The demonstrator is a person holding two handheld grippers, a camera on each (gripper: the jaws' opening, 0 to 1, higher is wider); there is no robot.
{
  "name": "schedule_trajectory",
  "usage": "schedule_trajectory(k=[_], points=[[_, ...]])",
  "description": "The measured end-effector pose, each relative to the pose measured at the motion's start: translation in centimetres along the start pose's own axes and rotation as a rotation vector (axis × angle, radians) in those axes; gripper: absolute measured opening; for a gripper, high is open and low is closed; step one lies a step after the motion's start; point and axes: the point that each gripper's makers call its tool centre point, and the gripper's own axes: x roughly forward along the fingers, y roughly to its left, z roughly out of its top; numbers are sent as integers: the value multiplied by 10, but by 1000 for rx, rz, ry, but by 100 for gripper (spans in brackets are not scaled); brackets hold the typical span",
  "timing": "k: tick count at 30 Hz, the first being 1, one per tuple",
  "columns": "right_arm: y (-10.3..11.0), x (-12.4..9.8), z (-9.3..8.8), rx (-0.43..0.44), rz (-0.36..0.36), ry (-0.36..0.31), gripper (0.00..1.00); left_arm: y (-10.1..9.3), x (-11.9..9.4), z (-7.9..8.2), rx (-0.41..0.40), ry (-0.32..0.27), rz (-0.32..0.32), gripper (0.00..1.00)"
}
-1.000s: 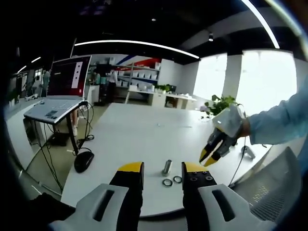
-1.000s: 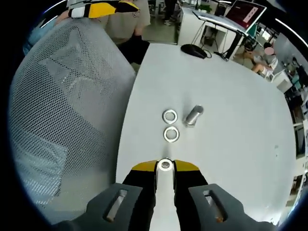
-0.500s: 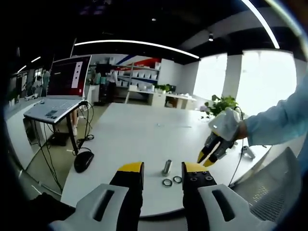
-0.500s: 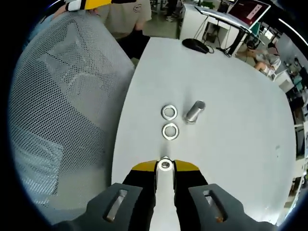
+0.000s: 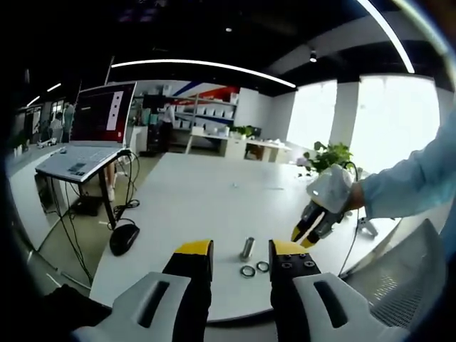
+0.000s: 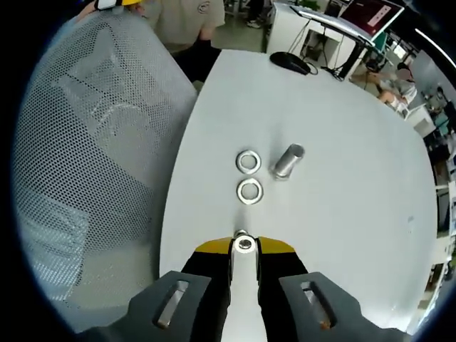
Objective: Place the washer onto the threaded stud by aligning its center hole with the stud, sliding it down to the base, and recovering from edge contact or off-axis alignment until the washer reaches the visible bottom stop.
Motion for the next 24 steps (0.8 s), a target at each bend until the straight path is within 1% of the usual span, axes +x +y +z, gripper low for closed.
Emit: schedule_trajectory(k=[14,24], points=[[-1,6,-2,-6,14,21,13,0,0,1,-3,-6,3,29],[0,19,-5,-10,36,32,13,1,0,2,-7,-12,6,29]])
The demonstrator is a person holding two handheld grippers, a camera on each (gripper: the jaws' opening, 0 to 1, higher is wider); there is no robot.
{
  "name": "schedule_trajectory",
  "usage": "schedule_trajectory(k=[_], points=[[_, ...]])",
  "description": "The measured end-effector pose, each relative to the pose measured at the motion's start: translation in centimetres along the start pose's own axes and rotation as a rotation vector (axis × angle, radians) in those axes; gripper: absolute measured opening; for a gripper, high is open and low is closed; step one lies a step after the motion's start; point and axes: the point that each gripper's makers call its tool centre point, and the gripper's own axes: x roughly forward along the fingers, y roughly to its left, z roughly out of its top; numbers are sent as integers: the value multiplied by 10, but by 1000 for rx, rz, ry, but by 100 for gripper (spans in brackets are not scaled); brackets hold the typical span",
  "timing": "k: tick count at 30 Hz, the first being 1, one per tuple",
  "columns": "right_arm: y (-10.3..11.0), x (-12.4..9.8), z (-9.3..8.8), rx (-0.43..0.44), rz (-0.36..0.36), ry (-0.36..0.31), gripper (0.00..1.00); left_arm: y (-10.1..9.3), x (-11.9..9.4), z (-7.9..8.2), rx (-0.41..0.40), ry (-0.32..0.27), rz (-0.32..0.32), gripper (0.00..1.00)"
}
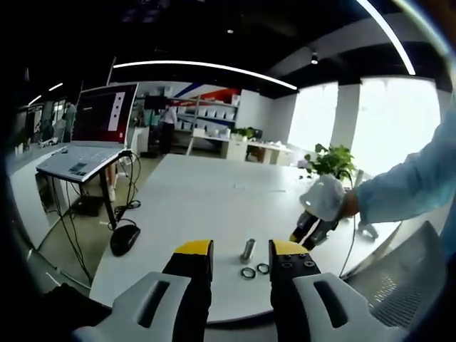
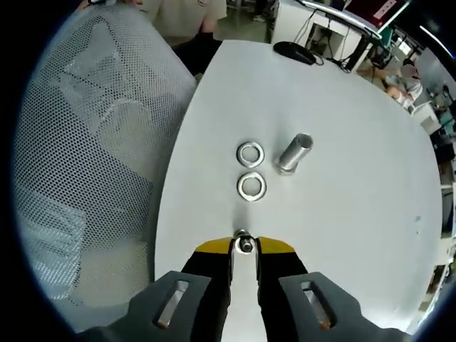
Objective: Place the washer onto the threaded stud by aligning its center hole with the stud, sliding it down to the base, and recovering from edge contact or off-axis alignment until the washer reaches the visible bottom stop.
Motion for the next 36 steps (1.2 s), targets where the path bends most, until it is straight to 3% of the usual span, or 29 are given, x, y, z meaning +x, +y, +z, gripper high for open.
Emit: schedule_trajectory(k=[4,21,24,29,36], points=[[3,5,2,-1,15,-5,8,0,0,1,-2,-4,1,29],[-4,15,0,30,39,-24,8,1,0,3,-14,-11,2,28],[-2,13,-1,38,48,-30,10,1,0,2,-12,-7,0,28],[-4,4,-3,77,29,-61,22,1,1,1,-12,-4,-1,28],[-8,-11,-11,130,-1,-102,24,0,1,1,-12,1,-3,27]])
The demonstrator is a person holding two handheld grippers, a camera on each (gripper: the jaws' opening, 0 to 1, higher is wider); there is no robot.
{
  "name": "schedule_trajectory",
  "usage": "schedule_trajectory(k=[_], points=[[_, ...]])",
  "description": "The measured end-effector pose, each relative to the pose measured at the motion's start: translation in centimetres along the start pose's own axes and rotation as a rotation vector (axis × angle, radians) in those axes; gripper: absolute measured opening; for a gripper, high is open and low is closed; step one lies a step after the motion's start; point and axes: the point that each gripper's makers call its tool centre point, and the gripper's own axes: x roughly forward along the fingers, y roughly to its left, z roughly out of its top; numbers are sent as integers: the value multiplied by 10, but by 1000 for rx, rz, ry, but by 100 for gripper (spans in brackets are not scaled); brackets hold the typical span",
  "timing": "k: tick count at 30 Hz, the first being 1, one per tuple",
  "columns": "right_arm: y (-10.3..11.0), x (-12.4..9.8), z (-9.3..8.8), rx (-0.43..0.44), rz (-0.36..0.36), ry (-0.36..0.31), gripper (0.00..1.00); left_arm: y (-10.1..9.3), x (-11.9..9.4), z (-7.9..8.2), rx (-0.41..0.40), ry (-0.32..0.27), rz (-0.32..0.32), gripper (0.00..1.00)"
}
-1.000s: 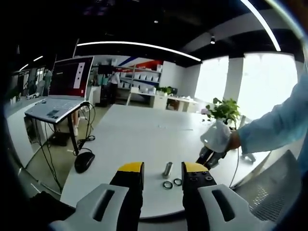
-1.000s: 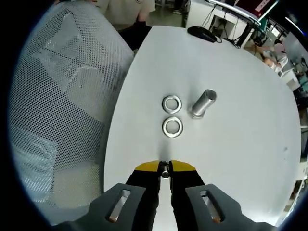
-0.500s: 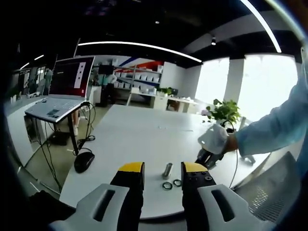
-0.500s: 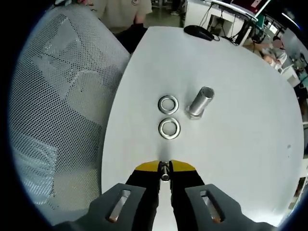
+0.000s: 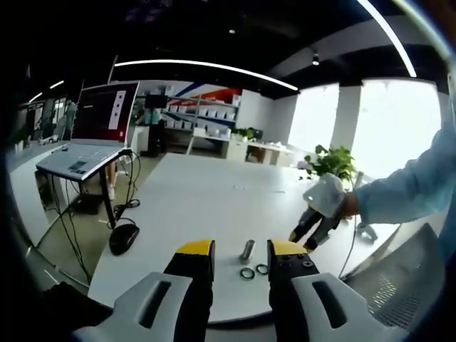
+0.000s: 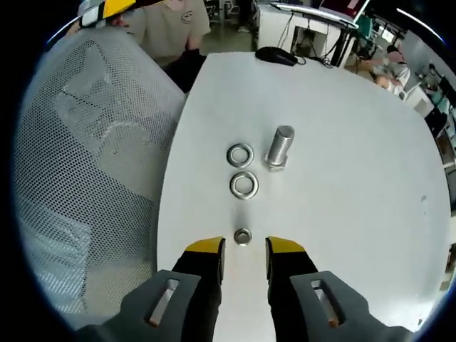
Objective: Place the washer onto the threaded stud by aligning its center hole with the stud, sliding it down to the base, and recovering from edge contact or off-axis alignment until the washer reaches the visible bottom stop.
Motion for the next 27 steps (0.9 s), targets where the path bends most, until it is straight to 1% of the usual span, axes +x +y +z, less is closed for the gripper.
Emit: schedule_trajectory(k=[3,5,6,11,22,27], points=[[-2,-8,1,30,-16,-34,25,0,0,0,-2,-3,1,27],[-3,-15,3,61,-22,-68,25,0,0,1,-3,-4,1,27],[-2,-19,5,90,-19,-96,25,0,0,1,-3,-5,2,27],[-5,-33,8,112,-55,-151,25,0,0,1,-3,-5,1,27],[-8,-64,-1,179,-135,-231,25,-1,-1,1,-2,-10,2,27],[-13,-75,-9,251,-166,-282,25,-1,-1,2,-4,-15,2,27]])
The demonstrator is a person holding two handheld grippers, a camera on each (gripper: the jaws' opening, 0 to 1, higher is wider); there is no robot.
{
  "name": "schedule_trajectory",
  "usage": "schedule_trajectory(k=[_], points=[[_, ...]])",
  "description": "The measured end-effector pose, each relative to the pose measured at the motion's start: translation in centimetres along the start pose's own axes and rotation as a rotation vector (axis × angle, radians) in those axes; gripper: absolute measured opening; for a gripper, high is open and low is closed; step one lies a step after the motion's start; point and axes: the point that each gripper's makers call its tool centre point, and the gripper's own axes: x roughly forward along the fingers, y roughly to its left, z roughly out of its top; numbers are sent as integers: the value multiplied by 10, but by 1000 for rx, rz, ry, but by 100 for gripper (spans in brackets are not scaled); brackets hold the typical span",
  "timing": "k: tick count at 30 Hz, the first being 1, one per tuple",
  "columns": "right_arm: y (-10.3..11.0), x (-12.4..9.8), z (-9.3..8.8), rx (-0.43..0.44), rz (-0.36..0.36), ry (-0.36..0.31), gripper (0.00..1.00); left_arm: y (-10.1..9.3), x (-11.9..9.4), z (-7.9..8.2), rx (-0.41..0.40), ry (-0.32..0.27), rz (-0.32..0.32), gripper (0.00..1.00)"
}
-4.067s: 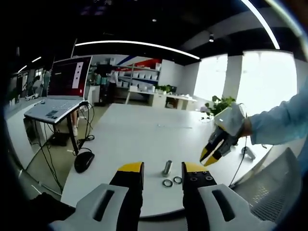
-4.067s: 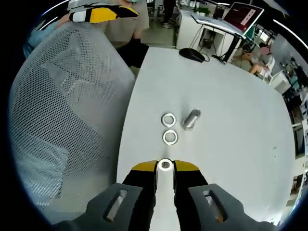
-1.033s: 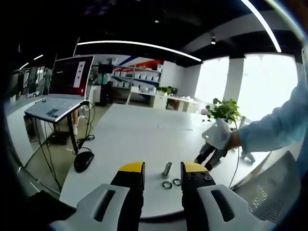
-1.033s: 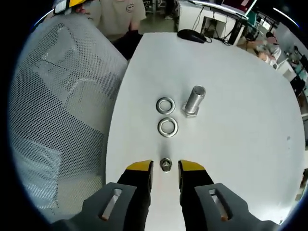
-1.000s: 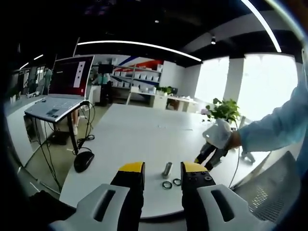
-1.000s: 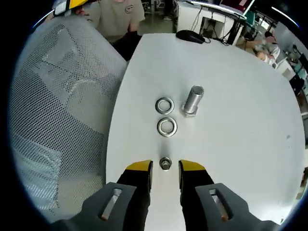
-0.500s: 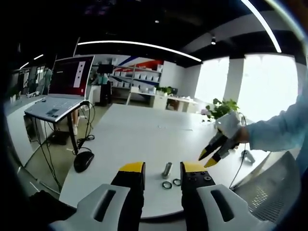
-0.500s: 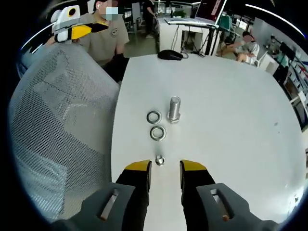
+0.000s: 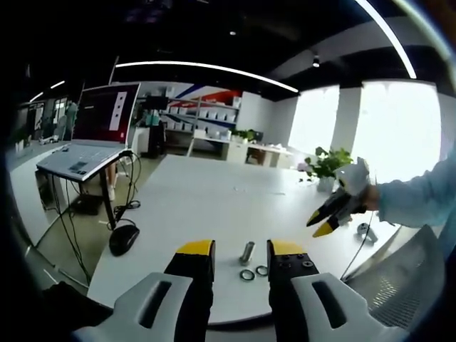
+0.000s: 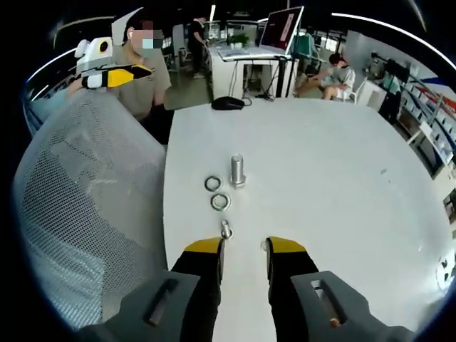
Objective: Place the washer onto the threaded stud by aligning its center hole with the stud, sliding it down to the base, and recovering from edge contact or off-axis alignment until the washer reaches the visible bottom stop.
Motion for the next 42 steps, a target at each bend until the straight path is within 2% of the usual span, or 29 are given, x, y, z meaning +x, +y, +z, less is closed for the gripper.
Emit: schedule_trajectory(k=[8,22,33,36,39,42], points=[[0,-8,-10,95,-19,-44,25,1,0,1,-2,-2,-1,27],[7,-14,-34,150,-24,-43,25,1,-1,2,-5,-9,4,27],[10,-13,-38,146,-17,-27,25,1,0,1,-4,-3,4,27],[8,-11,-39,135,-12,-11,25,1,0,1,-4,-2,3,26],[6,-7,-45,81,-4,54,25,1,0,1,-3,-1,1,26],[5,-2,-48,66,14,95,25,1,0,1,-3,-1,0,26]])
